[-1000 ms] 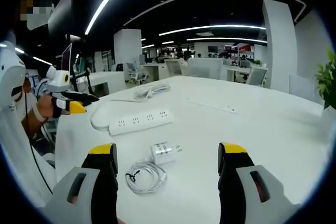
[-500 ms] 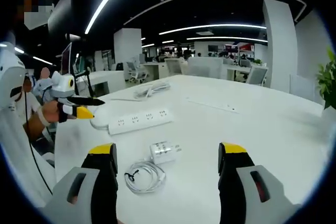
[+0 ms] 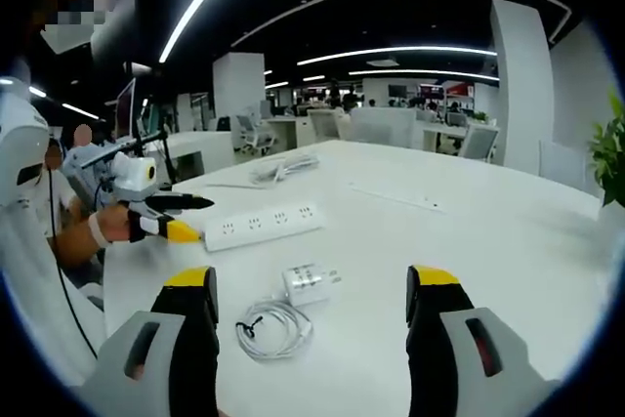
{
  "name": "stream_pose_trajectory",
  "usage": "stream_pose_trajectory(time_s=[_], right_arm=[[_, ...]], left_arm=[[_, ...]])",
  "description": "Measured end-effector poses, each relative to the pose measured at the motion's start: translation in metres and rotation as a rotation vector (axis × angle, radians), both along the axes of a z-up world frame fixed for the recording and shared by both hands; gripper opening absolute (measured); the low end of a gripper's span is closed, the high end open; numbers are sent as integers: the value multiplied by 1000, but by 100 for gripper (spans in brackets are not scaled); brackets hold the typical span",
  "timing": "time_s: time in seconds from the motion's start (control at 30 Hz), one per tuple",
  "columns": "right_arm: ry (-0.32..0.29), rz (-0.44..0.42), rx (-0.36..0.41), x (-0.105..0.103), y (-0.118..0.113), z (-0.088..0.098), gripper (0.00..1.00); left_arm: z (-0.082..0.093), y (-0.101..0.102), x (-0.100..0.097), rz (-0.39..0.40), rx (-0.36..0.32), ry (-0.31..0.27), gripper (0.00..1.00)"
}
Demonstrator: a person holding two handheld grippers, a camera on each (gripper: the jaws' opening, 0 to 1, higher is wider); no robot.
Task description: Straighten the power strip on the desk, plug the charger into it
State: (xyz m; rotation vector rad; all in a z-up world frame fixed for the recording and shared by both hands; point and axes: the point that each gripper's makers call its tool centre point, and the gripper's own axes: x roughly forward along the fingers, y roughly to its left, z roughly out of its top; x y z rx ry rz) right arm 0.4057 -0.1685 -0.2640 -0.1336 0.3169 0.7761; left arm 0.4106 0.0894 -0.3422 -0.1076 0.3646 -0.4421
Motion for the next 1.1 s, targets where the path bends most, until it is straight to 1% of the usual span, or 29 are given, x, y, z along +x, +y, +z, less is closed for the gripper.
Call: stream_pose_trajectory(time_s=[0.07,0.17,0.27,0.33,0.4,0.53,0.67,0.7,0.73,0.77,0.8,0.83,0.87,0.93,1.0,1.03,1.1], right_arm=[[0,2,0,0,1,0,78],[1,4,0,0,1,0,78],[5,7,0,0,2,-1,78],[7,10,-2,-1,4,-2,78],[8,15,-2,-1,6,-2,77],[8,18,-2,-1,8,-2,78],[8,14,-2,-1,7,-1,77],[9,13,-3,-1,6,-2,77],[10,12,-5,-1,6,-2,78],[8,9,-9,-2,5,-1,78],[6,8,-12,-3,3,0,78],[4,7,-13,-3,2,1,78],[0,0,-9,-4,-1,3,77],[10,-13,-25,-8,-6,4,78],[29,-17,-56,-18,-12,4,80],[38,-20,-69,-21,-15,2,81],[69,-31,-98,-30,-24,-2,82]], left_arm=[[-7,2,3,15,2,4,96],[-15,2,4,20,28,18,96],[-15,-1,4,12,38,11,96],[-12,-2,5,13,39,-10,96],[-11,-2,7,14,37,-19,96],[-15,-6,10,5,66,-19,95],[-17,-10,7,-7,96,-13,95],[-16,-10,5,-6,100,2,95],[-16,-10,1,-5,97,28,95],[-11,-13,-8,-3,83,64,96],[-6,-12,-16,0,86,98,96],[-2,-12,-21,-1,94,108,96],[10,-9,-32,7,110,126,96],[22,0,-48,24,118,177,96],[33,7,-57,31,109,179,96],[41,13,-68,46,97,192,96],[50,22,-83,61,87,213,96]])
